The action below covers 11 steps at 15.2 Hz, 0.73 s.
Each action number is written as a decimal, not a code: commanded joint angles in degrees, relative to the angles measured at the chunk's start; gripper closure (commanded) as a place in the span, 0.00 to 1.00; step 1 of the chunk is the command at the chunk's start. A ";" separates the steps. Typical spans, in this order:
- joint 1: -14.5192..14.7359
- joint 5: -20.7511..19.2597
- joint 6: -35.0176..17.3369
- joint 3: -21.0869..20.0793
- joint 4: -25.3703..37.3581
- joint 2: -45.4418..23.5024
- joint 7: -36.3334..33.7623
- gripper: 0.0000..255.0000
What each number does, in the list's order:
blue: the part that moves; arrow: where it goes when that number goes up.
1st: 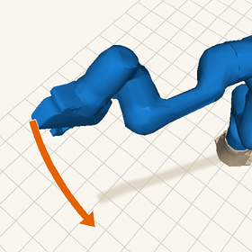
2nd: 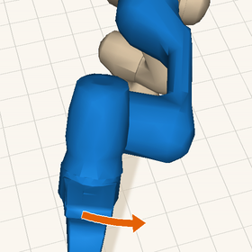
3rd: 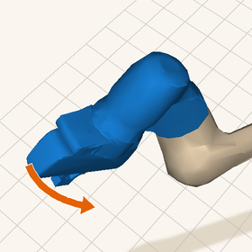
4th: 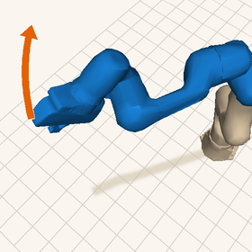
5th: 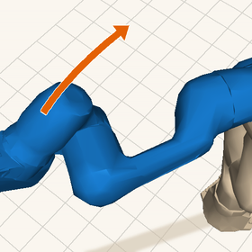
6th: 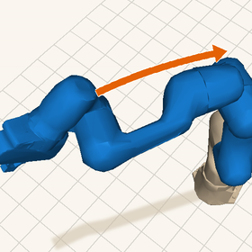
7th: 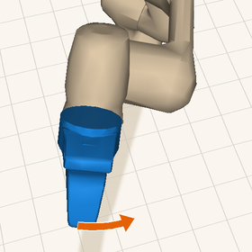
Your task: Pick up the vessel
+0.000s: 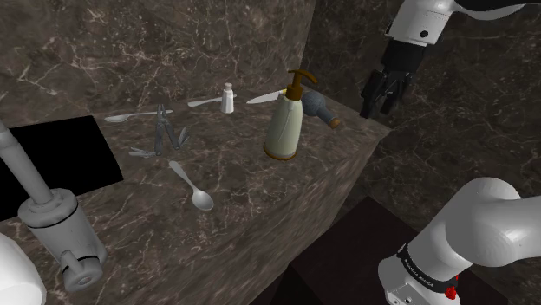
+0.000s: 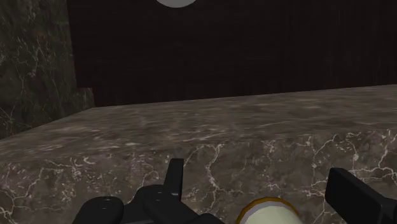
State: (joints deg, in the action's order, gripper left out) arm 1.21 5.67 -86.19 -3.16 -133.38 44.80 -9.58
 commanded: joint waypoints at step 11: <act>-2.52 -4.58 -17.28 8.04 -2.09 -10.68 11.16 0.00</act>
State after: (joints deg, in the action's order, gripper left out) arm -1.04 1.45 -102.02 3.97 -135.90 35.36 0.31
